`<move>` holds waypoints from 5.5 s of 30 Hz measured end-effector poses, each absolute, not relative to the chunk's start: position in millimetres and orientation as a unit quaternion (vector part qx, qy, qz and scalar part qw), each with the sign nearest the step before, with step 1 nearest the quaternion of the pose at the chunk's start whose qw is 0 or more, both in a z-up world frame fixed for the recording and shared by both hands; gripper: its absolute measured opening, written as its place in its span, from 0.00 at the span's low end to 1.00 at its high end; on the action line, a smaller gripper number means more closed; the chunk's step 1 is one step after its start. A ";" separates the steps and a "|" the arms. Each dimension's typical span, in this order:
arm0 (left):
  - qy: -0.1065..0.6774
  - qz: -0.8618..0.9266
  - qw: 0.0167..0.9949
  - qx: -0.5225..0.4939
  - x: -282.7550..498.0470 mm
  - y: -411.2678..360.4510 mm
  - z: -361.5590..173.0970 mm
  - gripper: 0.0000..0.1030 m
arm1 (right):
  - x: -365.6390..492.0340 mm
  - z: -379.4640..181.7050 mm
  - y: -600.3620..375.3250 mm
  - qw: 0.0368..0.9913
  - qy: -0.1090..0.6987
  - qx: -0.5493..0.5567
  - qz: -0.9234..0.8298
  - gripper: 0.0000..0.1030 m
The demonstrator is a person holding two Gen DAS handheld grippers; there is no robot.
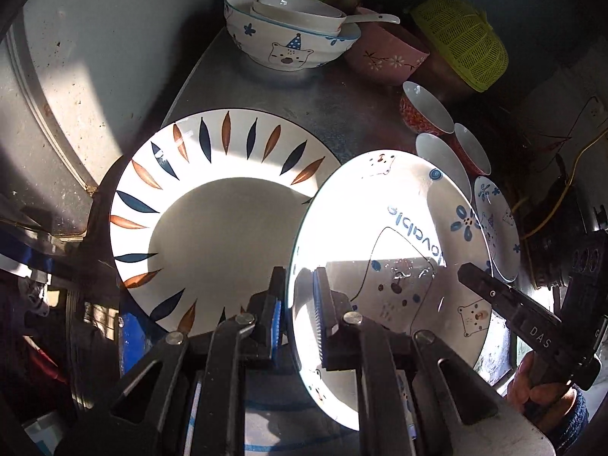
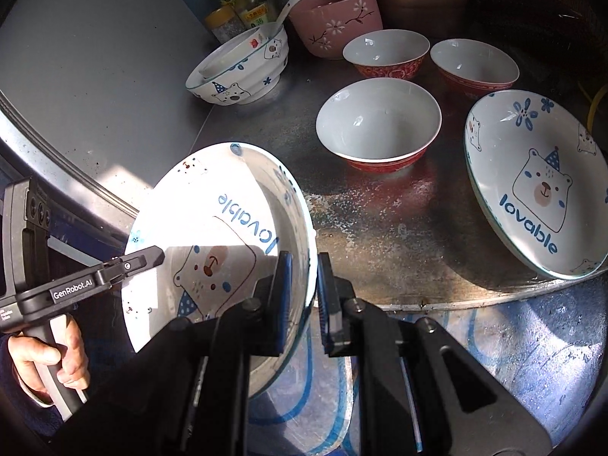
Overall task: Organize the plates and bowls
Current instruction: 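Lift the bear-print plate with both grippers and carry it over the leaf-pattern plate, then lower the bear-print plate onto the leaf-pattern plate and open both grippers, then move both grippers to the large blue-flower bear bowl on the counter, then close both grippers on the rim of the blue-flower bear bowl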
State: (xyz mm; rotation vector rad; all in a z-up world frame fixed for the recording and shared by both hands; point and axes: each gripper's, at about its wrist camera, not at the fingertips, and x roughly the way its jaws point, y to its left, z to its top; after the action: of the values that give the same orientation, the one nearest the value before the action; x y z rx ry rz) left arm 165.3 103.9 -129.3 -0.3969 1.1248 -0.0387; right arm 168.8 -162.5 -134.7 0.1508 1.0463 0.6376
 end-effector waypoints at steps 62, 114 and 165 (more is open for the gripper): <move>0.492 0.078 0.847 -0.185 173.1 173.5 -135.9 0.92 | 199.9 -147.8 -13.6 0.818 0.450 -0.078 0.351 0.64; 0.504 -0.078 0.856 -0.081 184.3 -47.6 -91.3 1.00 | 150.3 -92.4 -305.7 0.867 0.443 0.115 0.195 1.00; 0.518 -0.081 0.839 -0.144 292.3 -161.3 -174.4 0.09 | 257.6 -183.3 -401.5 0.863 0.459 0.164 0.132 0.12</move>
State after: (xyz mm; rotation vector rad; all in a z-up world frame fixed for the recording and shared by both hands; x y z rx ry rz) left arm 292.3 -161.3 -174.4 -0.3043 1.0948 -0.1706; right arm 257.6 -401.5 -183.3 0.3449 0.9618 0.2772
